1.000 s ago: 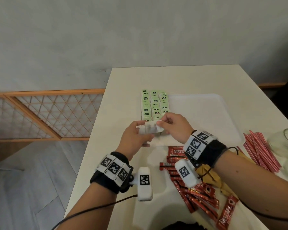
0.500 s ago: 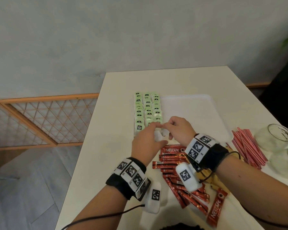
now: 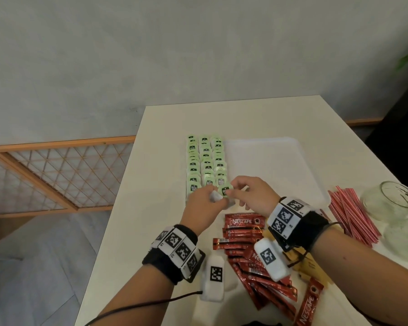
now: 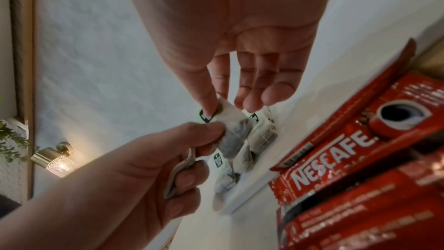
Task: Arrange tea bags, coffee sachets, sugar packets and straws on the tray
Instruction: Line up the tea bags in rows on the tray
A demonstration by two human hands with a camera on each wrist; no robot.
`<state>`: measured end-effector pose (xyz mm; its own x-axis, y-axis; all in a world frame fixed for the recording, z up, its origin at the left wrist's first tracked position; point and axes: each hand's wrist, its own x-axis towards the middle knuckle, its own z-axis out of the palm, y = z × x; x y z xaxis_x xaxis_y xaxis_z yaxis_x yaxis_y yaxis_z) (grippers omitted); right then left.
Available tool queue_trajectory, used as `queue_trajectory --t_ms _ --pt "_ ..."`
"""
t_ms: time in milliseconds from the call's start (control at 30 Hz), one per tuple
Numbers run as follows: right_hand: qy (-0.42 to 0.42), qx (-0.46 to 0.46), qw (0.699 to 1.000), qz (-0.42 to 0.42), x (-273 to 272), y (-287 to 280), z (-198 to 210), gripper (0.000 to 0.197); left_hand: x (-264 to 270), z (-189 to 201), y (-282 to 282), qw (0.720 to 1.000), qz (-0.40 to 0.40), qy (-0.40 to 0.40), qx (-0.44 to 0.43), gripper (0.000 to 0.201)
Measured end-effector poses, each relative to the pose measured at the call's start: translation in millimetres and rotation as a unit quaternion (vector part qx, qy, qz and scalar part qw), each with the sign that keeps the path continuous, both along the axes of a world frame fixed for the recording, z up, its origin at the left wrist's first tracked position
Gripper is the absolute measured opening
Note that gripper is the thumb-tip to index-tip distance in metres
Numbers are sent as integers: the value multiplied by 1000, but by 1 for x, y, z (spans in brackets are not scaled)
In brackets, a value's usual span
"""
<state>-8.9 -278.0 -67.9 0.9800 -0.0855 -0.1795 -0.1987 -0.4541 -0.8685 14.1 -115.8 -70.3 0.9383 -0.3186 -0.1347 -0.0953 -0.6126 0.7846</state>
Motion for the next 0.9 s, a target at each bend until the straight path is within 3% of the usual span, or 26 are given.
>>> queue_trajectory --t_ms 200,367,533,633,700,800,900 --pt "80 -24 996 -37 15 -8 -24 14 19 1 29 976 62 154 -140 19" --pt "50 17 996 -65 25 -6 -28 17 34 -4 50 977 96 116 -154 22" --pt "44 39 996 -64 35 3 -29 22 36 3 50 956 111 158 -220 19" --pt "-10 -15 997 -80 36 4 -22 30 35 4 47 956 110 146 -229 16" --pt "-57 -4 995 -76 34 8 -13 32 34 4 41 958 95 136 -235 15" --pt "-68 74 995 -7 31 17 -2 23 31 8 31 953 81 138 -256 19" --pt "-77 81 994 11 29 18 -1 11 31 9 20 954 103 125 -253 31"
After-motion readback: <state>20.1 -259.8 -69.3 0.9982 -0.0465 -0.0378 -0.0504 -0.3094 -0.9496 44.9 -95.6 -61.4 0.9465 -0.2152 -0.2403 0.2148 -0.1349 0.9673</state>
